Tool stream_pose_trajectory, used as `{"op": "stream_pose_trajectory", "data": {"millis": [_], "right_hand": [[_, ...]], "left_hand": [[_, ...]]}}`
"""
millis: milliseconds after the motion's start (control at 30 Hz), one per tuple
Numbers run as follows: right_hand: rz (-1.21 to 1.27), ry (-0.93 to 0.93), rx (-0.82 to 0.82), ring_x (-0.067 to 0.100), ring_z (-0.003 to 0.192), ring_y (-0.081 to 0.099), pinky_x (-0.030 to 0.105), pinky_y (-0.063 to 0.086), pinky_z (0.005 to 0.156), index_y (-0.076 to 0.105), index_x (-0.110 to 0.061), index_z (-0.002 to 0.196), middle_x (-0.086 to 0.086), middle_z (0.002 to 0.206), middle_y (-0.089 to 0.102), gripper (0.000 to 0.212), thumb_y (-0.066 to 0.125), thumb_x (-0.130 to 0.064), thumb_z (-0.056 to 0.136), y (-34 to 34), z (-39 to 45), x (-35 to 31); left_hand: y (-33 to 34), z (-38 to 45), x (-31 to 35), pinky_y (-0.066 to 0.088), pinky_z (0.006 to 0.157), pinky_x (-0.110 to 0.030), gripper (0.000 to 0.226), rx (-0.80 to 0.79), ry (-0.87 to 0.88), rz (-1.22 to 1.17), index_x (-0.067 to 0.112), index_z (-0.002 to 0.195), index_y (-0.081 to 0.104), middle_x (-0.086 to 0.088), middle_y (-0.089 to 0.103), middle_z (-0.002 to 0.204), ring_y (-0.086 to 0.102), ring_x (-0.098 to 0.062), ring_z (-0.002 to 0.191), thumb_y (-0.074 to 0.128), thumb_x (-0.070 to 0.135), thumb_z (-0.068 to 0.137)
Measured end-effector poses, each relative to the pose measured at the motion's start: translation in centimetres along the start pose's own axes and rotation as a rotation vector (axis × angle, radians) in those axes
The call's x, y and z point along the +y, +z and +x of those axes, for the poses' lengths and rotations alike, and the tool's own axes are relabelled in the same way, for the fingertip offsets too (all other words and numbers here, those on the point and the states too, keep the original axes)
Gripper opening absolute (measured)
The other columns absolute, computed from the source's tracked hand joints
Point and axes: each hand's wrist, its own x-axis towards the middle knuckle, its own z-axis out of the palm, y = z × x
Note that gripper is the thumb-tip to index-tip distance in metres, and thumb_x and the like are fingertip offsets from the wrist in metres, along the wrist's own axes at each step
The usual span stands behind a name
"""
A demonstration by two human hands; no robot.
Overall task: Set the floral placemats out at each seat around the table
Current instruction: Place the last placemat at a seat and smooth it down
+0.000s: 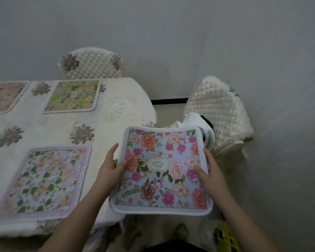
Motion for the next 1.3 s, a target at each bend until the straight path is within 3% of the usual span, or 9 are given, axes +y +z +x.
{"op": "stream_pose_trajectory", "data": {"millis": [133, 233, 467, 667, 833, 967, 1067, 1167, 1300], "right_hand": [[0.021, 0.004, -0.068, -0.003, 0.103, 0.065, 0.015, 0.056, 0.071, 0.033, -0.066, 0.131, -0.025, 0.12, 0.063, 0.059, 0.062, -0.028, 0.096, -1.2, 3.8, 0.5], [0.023, -0.004, -0.106, -0.003, 0.103, 0.065, 0.014, 0.055, 0.07, 0.034, -0.066, 0.129, -0.025, 0.119, 0.063, 0.058, 0.062, -0.028, 0.096, -1.6, 6.0, 0.7], [0.028, -0.02, -0.22, 0.0, 0.095, 0.069, 0.015, 0.056, 0.065, 0.035, -0.067, 0.124, -0.02, 0.112, 0.068, 0.055, 0.061, -0.027, 0.096, -1.0, 9.8, 0.5], [0.019, -0.02, -0.303, 0.005, 0.093, 0.072, 0.023, 0.059, 0.066, 0.036, -0.046, 0.139, -0.021, 0.111, 0.068, 0.05, 0.059, -0.029, 0.098, 0.8, 12.7, 0.7], [0.025, 0.007, -0.324, 0.002, 0.096, 0.07, 0.024, 0.06, 0.07, 0.033, -0.045, 0.14, -0.024, 0.112, 0.068, 0.055, 0.062, -0.037, 0.094, 3.1, 14.7, 0.6], [0.033, 0.071, -0.315, 0.008, 0.098, 0.071, 0.037, 0.061, 0.078, 0.028, -0.037, 0.147, -0.01, 0.12, 0.068, 0.064, 0.063, -0.037, 0.094, 5.4, 16.7, 0.2], [0.042, 0.097, -0.303, 0.007, 0.096, 0.072, 0.03, 0.061, 0.073, 0.027, -0.039, 0.144, -0.013, 0.117, 0.067, 0.064, 0.064, -0.033, 0.093, 7.3, 17.9, -0.2], [0.036, 0.12, -0.305, 0.013, 0.1, 0.071, 0.037, 0.061, 0.077, 0.031, -0.036, 0.143, -0.008, 0.118, 0.068, 0.06, 0.064, -0.026, 0.094, 9.1, 19.3, -0.4], [-0.028, 0.181, -0.288, 0.009, 0.085, 0.074, 0.024, 0.059, 0.062, 0.046, -0.032, 0.126, -0.006, 0.108, 0.071, 0.035, 0.062, -0.027, 0.096, 11.1, 21.3, -0.6]], "left_hand": [[1.3, 1.4, 0.5, 0.062, 0.073, -0.046, 0.062, 0.056, -0.03, 0.013, 0.046, 0.145, 0.031, 0.001, 0.079, 0.088, 0.077, -0.018, 0.077, 0.066, 0.044, 0.093], [2.0, 2.0, 0.8, 0.063, 0.071, -0.042, 0.058, 0.084, -0.022, 0.002, 0.055, 0.141, 0.032, 0.005, 0.079, 0.091, 0.077, -0.017, 0.077, 0.064, 0.041, 0.095], [1.5, 3.4, 1.2, 0.063, 0.067, -0.037, 0.06, 0.169, -0.025, 0.018, 0.053, 0.144, 0.034, 0.006, 0.079, 0.09, 0.077, -0.016, 0.077, 0.063, 0.031, 0.097], [0.0, 5.1, 0.7, 0.063, 0.072, -0.041, 0.059, 0.192, -0.057, -0.006, 0.055, 0.143, 0.035, 0.003, 0.079, 0.095, 0.077, -0.018, 0.082, 0.062, 0.03, 0.097], [-1.2, 7.8, -0.7, 0.062, 0.07, -0.039, 0.059, 0.206, -0.089, -0.018, 0.054, 0.142, 0.036, 0.006, 0.079, 0.093, 0.077, -0.016, 0.08, 0.064, 0.033, 0.096], [-2.9, 10.8, -1.8, 0.062, 0.07, -0.04, 0.059, 0.18, -0.09, -0.043, 0.058, 0.139, 0.037, 0.005, 0.079, 0.09, 0.077, -0.016, 0.078, 0.067, 0.036, 0.094], [-4.6, 13.4, -2.2, 0.061, 0.068, -0.035, 0.057, 0.173, -0.087, -0.047, 0.064, 0.132, 0.039, 0.007, 0.079, 0.089, 0.076, -0.014, 0.077, 0.069, 0.036, 0.092], [-5.8, 15.7, -2.3, 0.057, 0.061, -0.025, 0.059, 0.185, -0.076, -0.007, 0.058, 0.139, 0.039, 0.01, 0.078, 0.086, 0.076, -0.009, 0.074, 0.069, 0.037, 0.092], [-7.2, 18.4, -3.0, 0.061, 0.066, -0.036, 0.061, 0.166, -0.083, -0.001, 0.05, 0.144, 0.039, 0.005, 0.079, 0.085, 0.076, -0.014, 0.074, 0.068, 0.032, 0.094]]}}
